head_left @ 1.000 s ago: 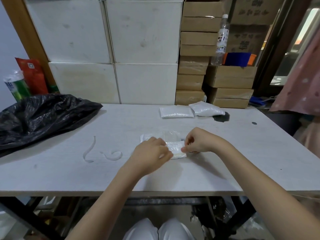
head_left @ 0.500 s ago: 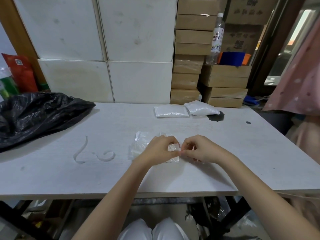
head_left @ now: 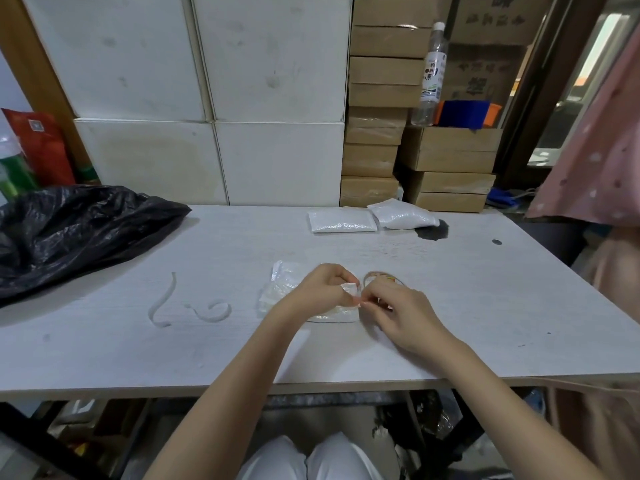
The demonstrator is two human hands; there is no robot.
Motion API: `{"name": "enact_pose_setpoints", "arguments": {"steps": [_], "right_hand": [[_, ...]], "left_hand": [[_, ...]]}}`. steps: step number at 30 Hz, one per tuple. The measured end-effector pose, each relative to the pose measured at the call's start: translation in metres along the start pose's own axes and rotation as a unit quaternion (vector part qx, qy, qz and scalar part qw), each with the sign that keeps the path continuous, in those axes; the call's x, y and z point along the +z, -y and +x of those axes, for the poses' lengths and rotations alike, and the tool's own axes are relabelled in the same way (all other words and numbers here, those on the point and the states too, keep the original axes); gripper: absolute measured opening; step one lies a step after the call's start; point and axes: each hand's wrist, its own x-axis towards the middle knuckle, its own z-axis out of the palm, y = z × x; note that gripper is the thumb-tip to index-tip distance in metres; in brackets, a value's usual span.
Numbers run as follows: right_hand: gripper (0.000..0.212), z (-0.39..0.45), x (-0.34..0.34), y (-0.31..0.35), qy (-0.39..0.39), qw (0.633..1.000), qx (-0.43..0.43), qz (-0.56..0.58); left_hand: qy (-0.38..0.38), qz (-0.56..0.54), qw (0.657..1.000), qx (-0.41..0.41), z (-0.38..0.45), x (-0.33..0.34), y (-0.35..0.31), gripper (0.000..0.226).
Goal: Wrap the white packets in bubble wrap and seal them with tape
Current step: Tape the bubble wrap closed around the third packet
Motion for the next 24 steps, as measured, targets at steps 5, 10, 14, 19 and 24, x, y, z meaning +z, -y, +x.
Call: {"name": "enact_pose_setpoints", "arguments": {"steps": [5,10,14,19,24], "right_hand": [[0.012,-0.009,0.002,0.007,-0.054,0.998,-0.028,-0.007],[0.005,-0.016,-0.005,0.002,-0.091,0.995,0.032,-0.032],[0.042,-0.016,-0.008,-0.006,-0.033,0.994,0.101,-0.021],[0.043,-0.007,0.002,-0.011,-0.013,0.980,0.195,-0.042],[0.032,0.000,0.004,-0.011,-0.006,0.970,0.226,-0.092]], "left_hand": [[-0.035,0.000,0.999,-0.001,0.002,0.000,-0.001,0.020],[-0.022,0.076,0.997,0.024,0.010,-0.001,0.011,0.020],[-0.051,0.133,0.989,0.033,0.007,0.006,0.010,0.021],[-0.071,0.410,0.900,0.130,0.005,0.014,0.007,0.026],[-0.097,0.418,0.896,0.114,0.009,0.017,0.013,0.035]]}}
